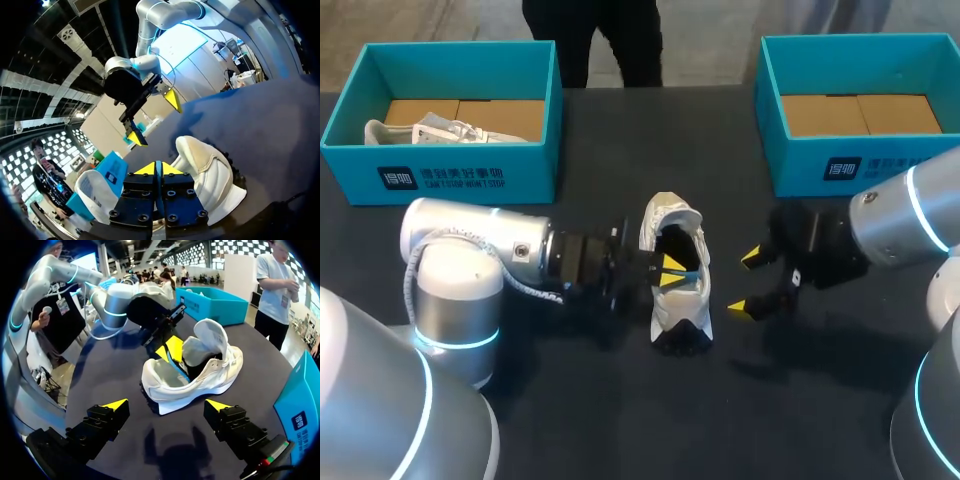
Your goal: Take the shoe out of the shoebox, open the shoe tongue, remove and reinsert the insole, then place the shoe into the shoebox
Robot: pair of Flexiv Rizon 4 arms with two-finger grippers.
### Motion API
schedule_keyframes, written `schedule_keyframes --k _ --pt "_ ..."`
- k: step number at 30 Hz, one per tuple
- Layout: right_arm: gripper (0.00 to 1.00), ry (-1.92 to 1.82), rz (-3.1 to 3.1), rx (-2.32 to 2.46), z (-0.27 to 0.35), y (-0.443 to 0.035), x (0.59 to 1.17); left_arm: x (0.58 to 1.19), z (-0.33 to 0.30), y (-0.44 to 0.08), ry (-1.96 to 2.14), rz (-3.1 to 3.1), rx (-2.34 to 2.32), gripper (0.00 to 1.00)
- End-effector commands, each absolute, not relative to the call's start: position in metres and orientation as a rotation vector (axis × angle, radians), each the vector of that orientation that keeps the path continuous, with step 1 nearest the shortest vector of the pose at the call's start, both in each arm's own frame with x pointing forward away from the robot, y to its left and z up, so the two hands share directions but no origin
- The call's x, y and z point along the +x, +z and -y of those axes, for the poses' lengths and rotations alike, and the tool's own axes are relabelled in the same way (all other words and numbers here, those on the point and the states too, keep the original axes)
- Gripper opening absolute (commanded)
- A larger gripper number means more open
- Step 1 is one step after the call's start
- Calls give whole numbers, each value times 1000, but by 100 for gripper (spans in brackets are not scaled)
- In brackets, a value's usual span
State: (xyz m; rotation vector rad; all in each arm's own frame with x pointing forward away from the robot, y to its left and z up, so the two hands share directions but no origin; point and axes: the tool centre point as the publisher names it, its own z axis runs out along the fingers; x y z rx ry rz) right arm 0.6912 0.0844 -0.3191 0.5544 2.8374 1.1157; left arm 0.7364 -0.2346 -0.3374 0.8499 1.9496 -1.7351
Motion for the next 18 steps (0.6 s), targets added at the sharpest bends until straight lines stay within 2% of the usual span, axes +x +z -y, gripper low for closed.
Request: schedule_keyframes --k 1,8,9,10,13,14,16,18 --pt "100 1113 -2834 561 -85 -320 690 743 237 -342 -1726 -1964 839 0" --pt "100 1108 -2838 547 -87 -318 692 743 241 -338 -1694 -2006 842 0" --pt "100 1108 -2838 545 -87 -318 692 742 241 -336 -1697 -2004 844 5" --pt "100 1107 -2838 543 -87 -318 693 741 241 -334 -1702 -1998 849 25" --pt "100 1105 -2839 539 -88 -317 693 736 241 -327 -1706 -1972 857 48" --pt "100 1104 -2839 539 -88 -317 693 735 240 -325 -1707 -1961 857 63" --pt "100 1105 -2838 541 -88 -317 693 734 238 -320 -1700 -1947 856 71" --pt "100 1105 -2841 542 -88 -318 692 734 237 -317 -1700 -1935 849 72"
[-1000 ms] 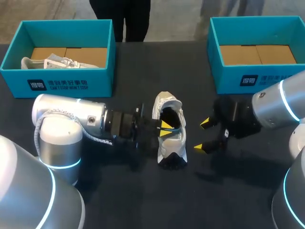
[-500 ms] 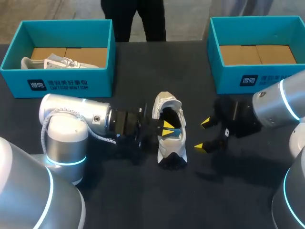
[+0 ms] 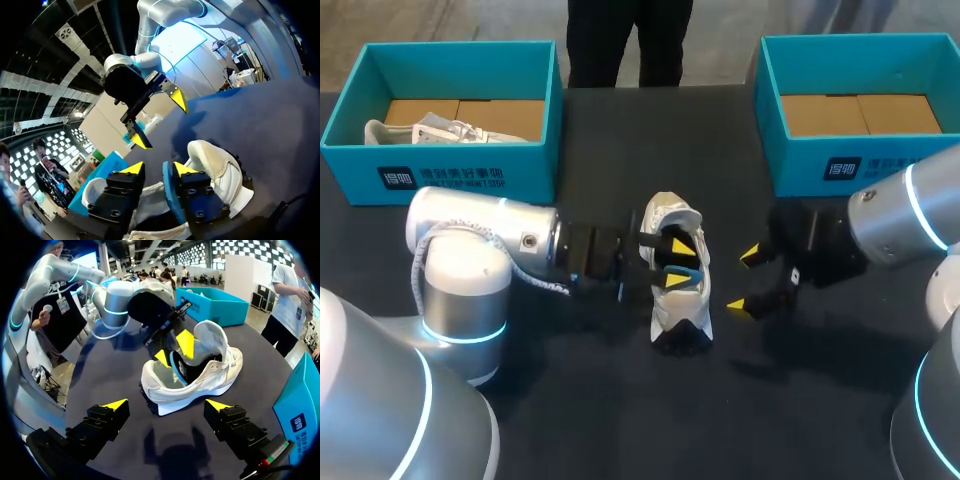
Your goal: Take the shoe out of the shoebox, open the shoe tongue, remove and reinsert the insole, then place the shoe into the shoebox
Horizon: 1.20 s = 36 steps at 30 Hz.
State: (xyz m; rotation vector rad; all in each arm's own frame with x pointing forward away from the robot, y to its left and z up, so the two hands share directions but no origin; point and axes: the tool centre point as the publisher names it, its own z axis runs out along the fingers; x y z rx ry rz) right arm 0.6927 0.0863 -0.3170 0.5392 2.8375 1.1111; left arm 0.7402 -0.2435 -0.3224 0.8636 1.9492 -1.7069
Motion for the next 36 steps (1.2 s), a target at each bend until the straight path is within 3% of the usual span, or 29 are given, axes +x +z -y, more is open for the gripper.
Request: schedule_keyframes --k 1,5,10,14,18,22,24,27,29,30,32,33,36 --pt "100 1105 -2842 541 -89 -318 692 734 237 -315 -1696 -1930 851 72" --pt "100 1103 -2842 538 -90 -316 691 732 238 -309 -1699 -1915 857 71" --pt "100 1103 -2836 549 -88 -316 688 732 239 -304 -1700 -1902 866 61" --pt "100 1103 -2837 552 -89 -317 687 733 240 -297 -1693 -1885 878 64" --pt "100 1106 -2835 557 -89 -317 686 730 237 -291 -1685 -1884 905 61" --pt "100 1107 -2833 561 -89 -318 684 727 235 -285 -1673 -1870 929 72" --pt "100 1110 -2833 561 -91 -318 684 726 234 -281 -1674 -1859 932 85" --pt "100 1112 -2834 553 -94 -317 684 726 232 -277 -1668 -1868 943 85" --pt "100 1112 -2836 544 -95 -317 684 728 230 -274 -1664 -1880 963 69" --pt "100 1112 -2837 542 -96 -317 684 729 230 -274 -1664 -1896 978 49" --pt "100 1110 -2839 538 -96 -317 684 732 229 -272 -1651 -1923 1026 25" --pt "100 1109 -2840 537 -96 -317 684 733 229 -271 -1640 -1939 1053 0" --pt "100 1104 -2839 534 -97 -315 683 734 229 -268 -1610 -1978 1134 0"
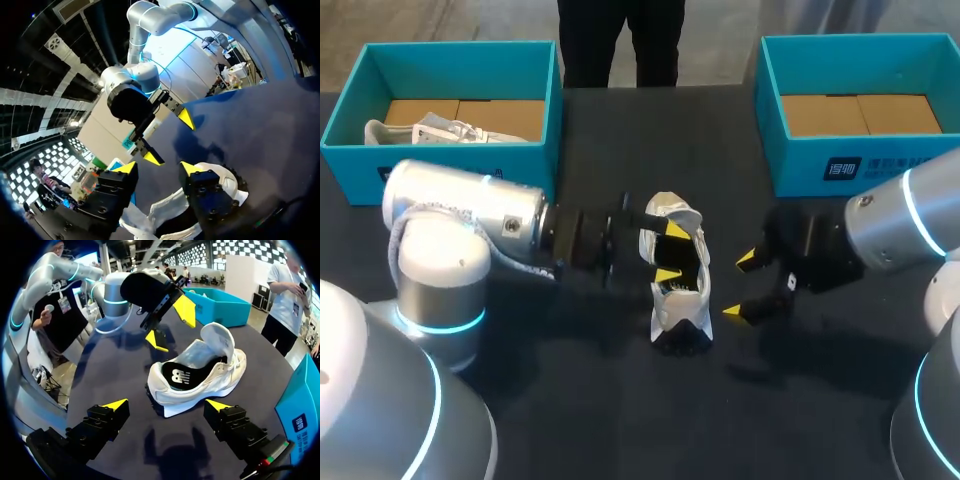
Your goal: Take the shoe out of the shoebox, open the shoe tongue, remove and reinsert the insole, then place the shoe into the shoebox
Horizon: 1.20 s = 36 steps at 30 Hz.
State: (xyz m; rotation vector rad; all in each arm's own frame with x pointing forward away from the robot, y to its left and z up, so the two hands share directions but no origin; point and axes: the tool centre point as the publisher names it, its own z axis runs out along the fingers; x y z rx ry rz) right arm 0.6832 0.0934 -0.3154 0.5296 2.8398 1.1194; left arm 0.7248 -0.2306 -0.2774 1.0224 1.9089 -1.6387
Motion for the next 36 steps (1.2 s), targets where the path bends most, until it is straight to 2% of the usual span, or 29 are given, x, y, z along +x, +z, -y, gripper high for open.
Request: schedule_keyframes --k 1,18,36 --pt "100 1102 -2838 534 -97 -314 683 735 228 -268 -1599 -2002 1155 0" --pt "100 1115 -2820 551 -106 -319 676 735 214 -253 -1412 -2167 1620 0" --pt "100 1103 -2757 553 -95 -299 675 735 214 -253 -1412 -2167 1620 0"
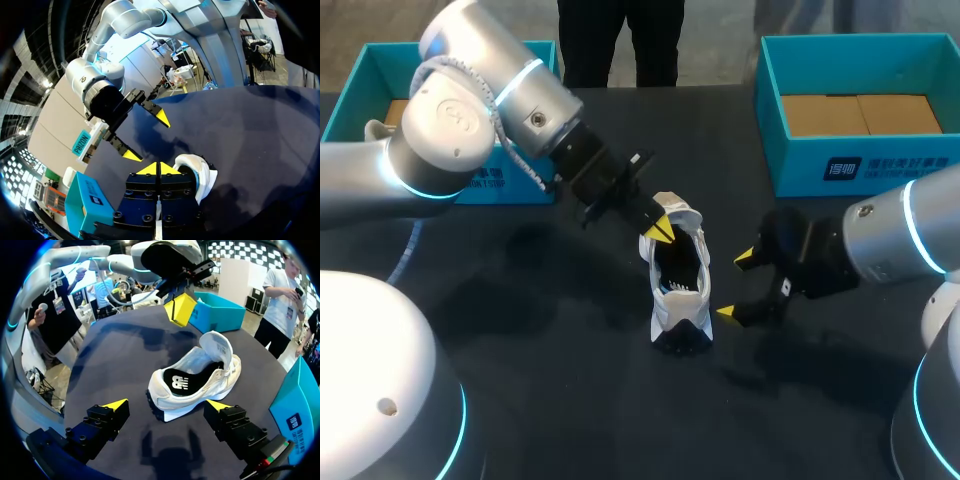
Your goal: Take the shoe out of the shoebox, open the shoe tongue, remove and reinsert the insole, then place the shoe into the shoebox
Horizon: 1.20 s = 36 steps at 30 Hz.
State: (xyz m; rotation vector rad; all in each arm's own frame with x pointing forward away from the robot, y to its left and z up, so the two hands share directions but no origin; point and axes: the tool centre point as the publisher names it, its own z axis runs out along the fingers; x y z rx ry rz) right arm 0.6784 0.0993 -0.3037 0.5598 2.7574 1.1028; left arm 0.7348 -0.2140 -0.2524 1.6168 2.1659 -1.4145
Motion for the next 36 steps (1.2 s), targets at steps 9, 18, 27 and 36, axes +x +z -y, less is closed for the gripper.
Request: schedule_keyframes --k 9,18,27,36 --pt "100 1104 -2753 539 -94 -298 676 729 216 -261 -1290 -2265 1915 0" --pt "100 1104 -2753 539 -94 -298 676 734 210 -271 -1006 -2363 2254 0" --pt "100 1104 -2753 539 -94 -298 676 747 206 -282 -710 -2435 2392 0" --pt "100 1104 -2753 539 -94 -298 676 751 194 -296 -599 -2486 2409 0"
